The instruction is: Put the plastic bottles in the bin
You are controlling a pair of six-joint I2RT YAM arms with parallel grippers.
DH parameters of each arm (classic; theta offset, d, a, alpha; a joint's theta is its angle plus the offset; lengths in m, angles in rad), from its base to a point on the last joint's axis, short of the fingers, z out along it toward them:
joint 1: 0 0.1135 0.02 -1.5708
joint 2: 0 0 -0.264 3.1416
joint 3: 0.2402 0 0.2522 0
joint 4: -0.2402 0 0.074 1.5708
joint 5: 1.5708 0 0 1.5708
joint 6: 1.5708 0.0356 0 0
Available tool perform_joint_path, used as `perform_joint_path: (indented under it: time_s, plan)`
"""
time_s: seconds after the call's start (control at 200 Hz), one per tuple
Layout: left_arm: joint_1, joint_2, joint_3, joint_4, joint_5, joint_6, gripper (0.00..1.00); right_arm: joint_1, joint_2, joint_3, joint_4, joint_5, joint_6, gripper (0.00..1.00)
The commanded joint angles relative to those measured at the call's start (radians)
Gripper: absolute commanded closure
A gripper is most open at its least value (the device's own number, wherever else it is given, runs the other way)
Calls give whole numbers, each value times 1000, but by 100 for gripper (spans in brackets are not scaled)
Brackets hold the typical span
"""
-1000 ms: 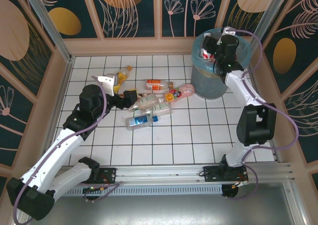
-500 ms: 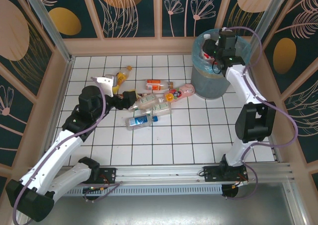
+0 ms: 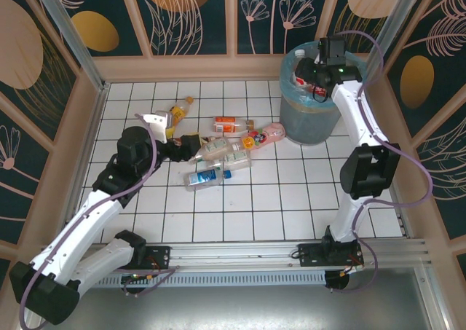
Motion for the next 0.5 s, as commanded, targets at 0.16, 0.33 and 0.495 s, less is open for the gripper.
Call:
perform_joint_path:
  time_s: [0.16,0.33,0.495]
  plan:
    - [-3,-21,10,-30,-55,2,5,46,3,221,-160,131,22,44]
    - [-3,-7,22,-75,-80,40,5,116,-104,170,-75,280,-17,42]
    - [-3,-7,40,-111,-126,70,5,247,-245,31,70,377,-140,42]
